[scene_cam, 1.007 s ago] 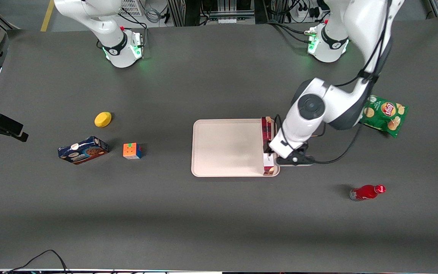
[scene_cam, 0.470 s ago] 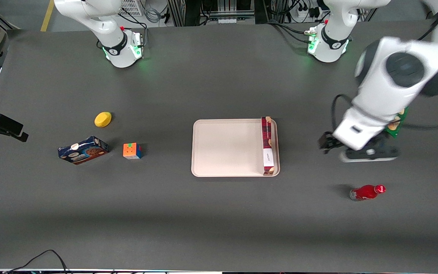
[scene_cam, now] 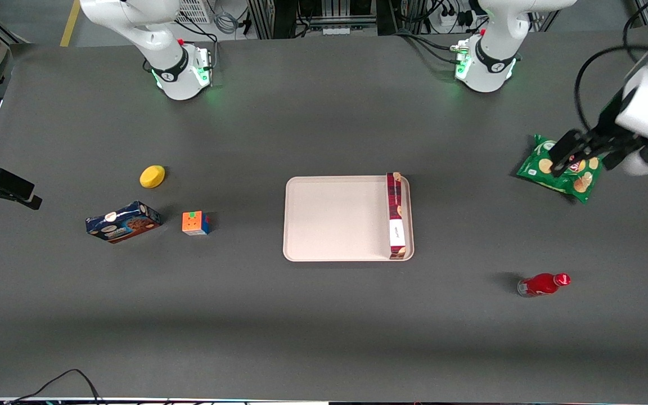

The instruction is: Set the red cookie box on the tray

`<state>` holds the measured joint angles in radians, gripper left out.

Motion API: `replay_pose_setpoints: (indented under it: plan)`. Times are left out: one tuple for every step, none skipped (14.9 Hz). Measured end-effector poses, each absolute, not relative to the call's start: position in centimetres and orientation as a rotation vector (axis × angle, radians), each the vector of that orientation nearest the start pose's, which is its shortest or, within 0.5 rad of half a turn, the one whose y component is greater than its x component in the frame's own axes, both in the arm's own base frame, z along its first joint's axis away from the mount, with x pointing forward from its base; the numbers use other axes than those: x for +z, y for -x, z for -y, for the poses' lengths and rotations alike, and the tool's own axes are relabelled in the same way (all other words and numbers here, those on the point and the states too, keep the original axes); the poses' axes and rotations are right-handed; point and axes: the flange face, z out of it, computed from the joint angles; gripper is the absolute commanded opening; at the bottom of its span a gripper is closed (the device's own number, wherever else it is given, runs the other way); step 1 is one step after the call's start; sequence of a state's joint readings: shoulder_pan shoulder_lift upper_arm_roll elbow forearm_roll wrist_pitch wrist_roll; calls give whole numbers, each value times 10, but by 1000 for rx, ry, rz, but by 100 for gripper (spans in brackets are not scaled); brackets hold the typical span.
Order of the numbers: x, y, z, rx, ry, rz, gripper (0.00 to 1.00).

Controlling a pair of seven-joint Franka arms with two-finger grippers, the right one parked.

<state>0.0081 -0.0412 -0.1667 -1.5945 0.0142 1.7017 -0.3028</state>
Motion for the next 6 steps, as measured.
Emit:
replay_pose_setpoints:
  plan:
    - [658,-540,83,-218,3139,197,100]
    - [665,-533,79,-199,3136,166,100]
    - [669,-529,73,-183,3133,149,100]
    - [671,-527,67,-168,3131,140,100]
    - [671,-526,60,-154,3130,125,100]
    - [671,-526,54,-149,3130,109,100]
